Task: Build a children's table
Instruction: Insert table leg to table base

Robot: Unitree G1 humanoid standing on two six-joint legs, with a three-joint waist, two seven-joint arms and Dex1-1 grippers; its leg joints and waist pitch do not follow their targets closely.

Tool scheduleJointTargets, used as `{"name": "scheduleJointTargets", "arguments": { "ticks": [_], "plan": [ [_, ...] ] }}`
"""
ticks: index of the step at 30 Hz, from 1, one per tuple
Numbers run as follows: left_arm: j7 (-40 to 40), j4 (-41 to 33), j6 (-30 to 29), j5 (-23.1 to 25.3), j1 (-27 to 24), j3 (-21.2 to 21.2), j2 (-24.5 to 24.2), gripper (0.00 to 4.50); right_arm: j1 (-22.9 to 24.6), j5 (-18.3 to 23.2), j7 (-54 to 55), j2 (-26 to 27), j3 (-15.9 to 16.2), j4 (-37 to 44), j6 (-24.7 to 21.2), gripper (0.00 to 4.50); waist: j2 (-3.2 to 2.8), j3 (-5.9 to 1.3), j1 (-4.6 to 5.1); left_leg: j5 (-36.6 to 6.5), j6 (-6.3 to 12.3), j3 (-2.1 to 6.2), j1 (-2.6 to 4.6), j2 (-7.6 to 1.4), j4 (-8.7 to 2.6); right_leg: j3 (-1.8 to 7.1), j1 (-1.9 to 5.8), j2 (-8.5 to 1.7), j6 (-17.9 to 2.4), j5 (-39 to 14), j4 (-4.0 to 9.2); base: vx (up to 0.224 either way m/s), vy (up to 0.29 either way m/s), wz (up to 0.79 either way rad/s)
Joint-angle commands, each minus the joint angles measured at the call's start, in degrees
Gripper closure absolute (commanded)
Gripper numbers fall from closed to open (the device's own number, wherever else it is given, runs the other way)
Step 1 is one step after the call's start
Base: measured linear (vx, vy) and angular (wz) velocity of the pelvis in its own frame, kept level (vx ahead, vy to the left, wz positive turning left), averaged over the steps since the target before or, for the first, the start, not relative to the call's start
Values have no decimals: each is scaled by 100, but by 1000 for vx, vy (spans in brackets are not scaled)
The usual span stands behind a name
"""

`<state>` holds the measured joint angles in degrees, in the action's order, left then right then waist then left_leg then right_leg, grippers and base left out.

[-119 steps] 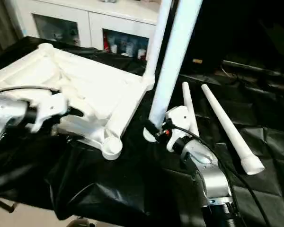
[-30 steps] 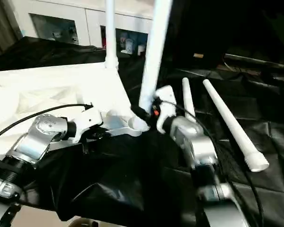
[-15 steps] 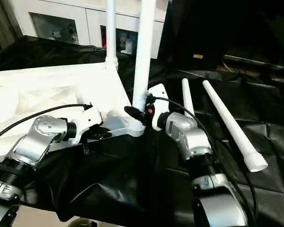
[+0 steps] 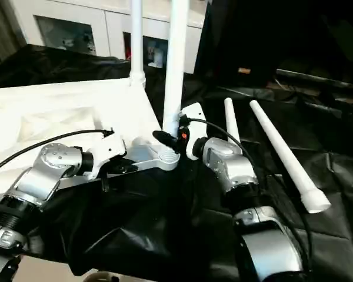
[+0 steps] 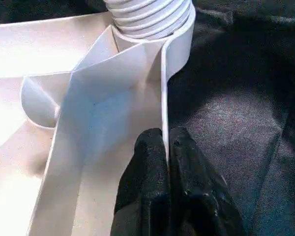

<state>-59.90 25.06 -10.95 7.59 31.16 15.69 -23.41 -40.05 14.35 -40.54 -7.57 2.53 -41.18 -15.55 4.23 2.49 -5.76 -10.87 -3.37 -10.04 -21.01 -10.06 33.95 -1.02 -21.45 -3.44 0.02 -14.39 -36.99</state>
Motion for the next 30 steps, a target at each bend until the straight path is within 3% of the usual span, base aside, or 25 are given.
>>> {"name": "scheduleJointTargets", "arguments": {
  "ticks": [1, 7, 8, 12, 18, 19, 20, 22, 24, 27, 28, 30],
  "plan": [
    [-173, 84, -7, -68, -151, 242, 92, 450, 69, 113, -31, -31, -135, -213, -39, 259, -13, -299, 11, -424, 197, 70, 95, -323, -399, 206, 197, -478, -1380, 368, 385, 0, 0, 0],
    [-157, 151, 3, -80, -87, 216, 97, 450, 248, 319, -246, -32, -386, -421, 148, 259, -21, -306, -9, -370, 256, 65, 92, -324, -389, 201, 201, -476, -1444, 555, 374, 0, 0, 0],
    [-154, 171, 5, -83, -68, 207, 97, 450, 312, 327, -281, -24, -405, -412, 191, 259, -53, -307, -12, -381, 251, 68, 94, -323, -389, 200, 195, -474, -1446, 549, 371, 0, 0, 0],
    [-145, 220, 17, -85, -31, 191, 95, 450, 437, 385, -353, 28, -493, -433, 314, 259, -54, -298, -29, -554, 181, 67, 111, -332, -405, 204, 184, -481, -1438, 335, 403, 0, 0, 0],
    [-104, 306, 47, -75, 34, 174, 111, 450, 782, 520, -355, 218, -714, -608, 825, 259, -49, -289, -36, -667, 159, 74, 105, -338, -424, 206, 178, -488, -1433, 219, 417, 0, 0, 0],
    [-98, 328, 53, -73, 49, 171, 114, 450, 869, 521, -368, 264, -734, -603, 970, 259, -107, -291, -34, -731, 121, 80, 112, -337, -435, 208, 173, -484, -1421, 192, 429, 0, 0, 0],
    [-94, 338, 58, -71, 56, 169, 115, 450, 911, 521, -368, 286, -745, -603, 1045, 259, -83, -286, -32, -747, 112, 80, 106, -340, -436, 208, 175, -486, -1417, 186, 429, 0, 0, 0],
    [-77, 369, 75, -58, 75, 162, 115, 450, 1021, 511, -328, 349, -809, -642, 1293, 259, -89, -286, -38, -822, 95, 83, 111, -342, -443, 212, 169, -495, -1406, 104, 437, 0, 0, 0],
    [-75, 378, 80, -56, 80, 161, 115, 450, 1045, 501, -321, 358, -817, -653, 1353, 259, -89, -282, -38, -878, 89, 85, 113, -342, -450, 214, 164, -493, -1395, 29, 448, 0, 0, 0],
    [-55, 426, 110, -40, 103, 157, 110, 450, 1185, 333, -314, 372, -729, -702, 1823, 259, -98, -278, -33, -944, 74, 90, 113, -348, -462, 212, 155, -495, -1388, -52, 457, 0, 0, 0],
    [-35, 459, 137, -28, 113, 152, 108, 450, 1290, 98, -266, 353, -562, -657, 2211, 259, -126, -277, -36, -1000, 47, 89, 120, -350, -464, 213, 145, -494, -1372, -75, 468, 0, 0, 0],
    [-29, 472, 146, -25, 117, 151, 108, 450, 1319, 18, -245, 345, -505, -638, 2326, 259, -114, -272, -37, -1031, 19, 91, 111, -344, -470, 214, 148, -489, -1332, -109, 472, 0, 0, 0]
  ]
}}
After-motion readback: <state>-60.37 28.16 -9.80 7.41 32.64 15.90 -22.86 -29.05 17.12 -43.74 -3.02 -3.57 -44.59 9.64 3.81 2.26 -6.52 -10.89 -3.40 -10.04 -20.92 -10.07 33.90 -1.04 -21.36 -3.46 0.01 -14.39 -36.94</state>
